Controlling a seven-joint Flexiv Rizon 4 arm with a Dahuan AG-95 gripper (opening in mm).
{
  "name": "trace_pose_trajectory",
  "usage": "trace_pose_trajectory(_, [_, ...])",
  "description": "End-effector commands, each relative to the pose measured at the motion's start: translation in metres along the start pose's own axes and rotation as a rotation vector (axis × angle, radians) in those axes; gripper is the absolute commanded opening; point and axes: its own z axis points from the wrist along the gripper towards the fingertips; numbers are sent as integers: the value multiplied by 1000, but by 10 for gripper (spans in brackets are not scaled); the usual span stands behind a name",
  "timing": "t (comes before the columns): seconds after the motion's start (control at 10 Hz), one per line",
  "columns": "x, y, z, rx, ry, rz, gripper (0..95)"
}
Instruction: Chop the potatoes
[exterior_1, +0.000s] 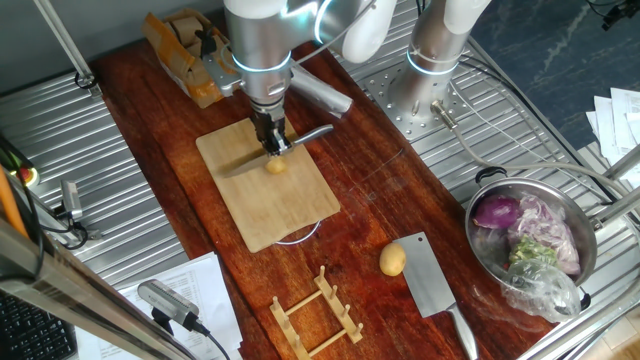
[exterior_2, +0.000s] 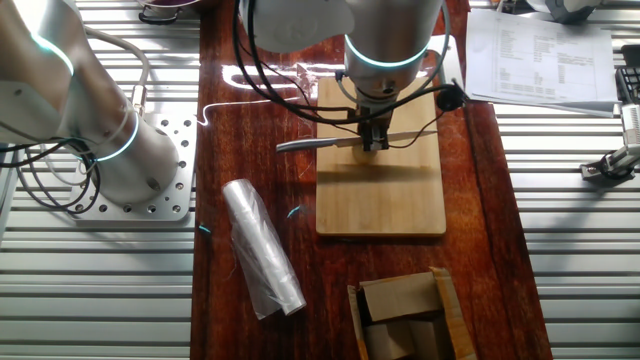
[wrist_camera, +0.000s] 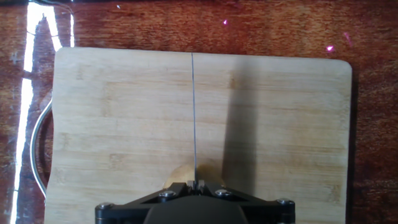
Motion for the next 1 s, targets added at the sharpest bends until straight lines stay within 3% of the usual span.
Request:
trace_pose_trajectory(0.1, [1, -1, 13, 3, 2, 3, 0])
trace_pose_trajectory(0.4, [1, -1, 12, 5, 0, -3, 0])
trace_pose_trajectory(0.5, [1, -1, 11, 5, 0, -6, 190])
trace_pose_trajectory(0.8, [1, 0, 13, 7, -2, -6, 190])
trace_pose_trajectory(1.0, [0, 0, 7, -8, -4, -8, 190])
